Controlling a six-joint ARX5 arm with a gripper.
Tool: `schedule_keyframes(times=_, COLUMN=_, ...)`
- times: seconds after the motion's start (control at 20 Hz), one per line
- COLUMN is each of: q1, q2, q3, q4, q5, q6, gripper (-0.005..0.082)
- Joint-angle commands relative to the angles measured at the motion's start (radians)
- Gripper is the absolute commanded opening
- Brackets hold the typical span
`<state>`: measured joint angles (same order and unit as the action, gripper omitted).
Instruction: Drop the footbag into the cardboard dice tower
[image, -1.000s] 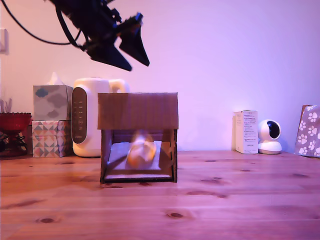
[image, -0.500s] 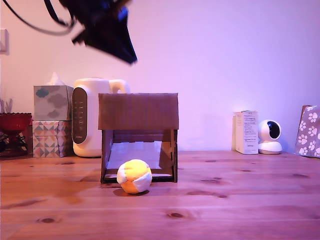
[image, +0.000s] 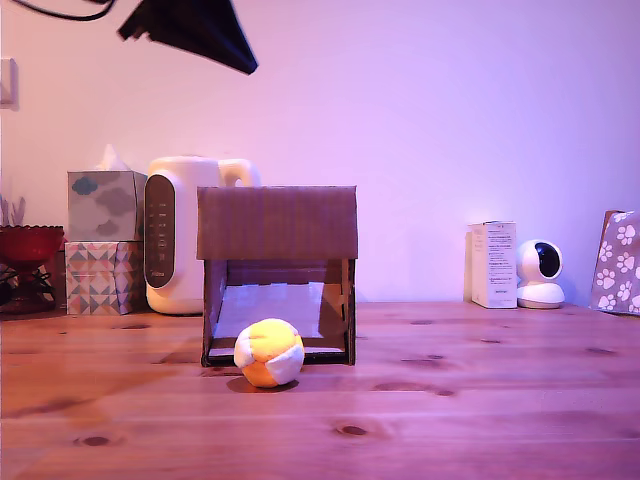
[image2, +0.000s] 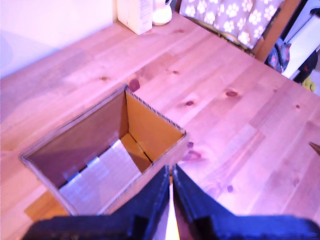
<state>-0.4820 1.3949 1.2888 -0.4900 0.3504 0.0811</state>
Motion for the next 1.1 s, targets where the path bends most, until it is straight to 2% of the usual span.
schedule_keyframes(times=0.0, q1=-0.003, q2=-0.048, q3=-0.089, q4=0.060, q5=0.013, q6=-0.003, gripper=-0.0024)
schedule_keyframes(times=0.1, q1=-0.003, q2=-0.115, q3=-0.200, q4=0.139, q5=0.013, q6=-0.011, gripper=-0.0024)
schedule_keyframes(times=0.25, q1=-0.003, q2=-0.208, q3=-0.368, q4=0.256, q5=0.012, q6=-0.075, gripper=-0.0024)
schedule_keyframes(times=0.45, q1=-0.013, q2=-0.317, q3=-0.588, q4=0.416, q5=0.004, q6=-0.133, gripper=-0.0024)
schedule_keyframes(times=0.6, q1=-0.018, q2=-0.399, q3=-0.751, q4=0.527, q5=-0.008, q6=-0.153, gripper=-0.0024)
schedule_keyframes(times=0.85, q1=-0.019, q2=-0.563, q3=-0.954, q4=0.566, q5=-0.019, q6=-0.171, gripper=-0.0024)
schedule_keyframes(times=1.05, q1=-0.019, q2=-0.557, q3=-0.972, q4=0.555, q5=-0.018, q6=-0.171, gripper=-0.0024)
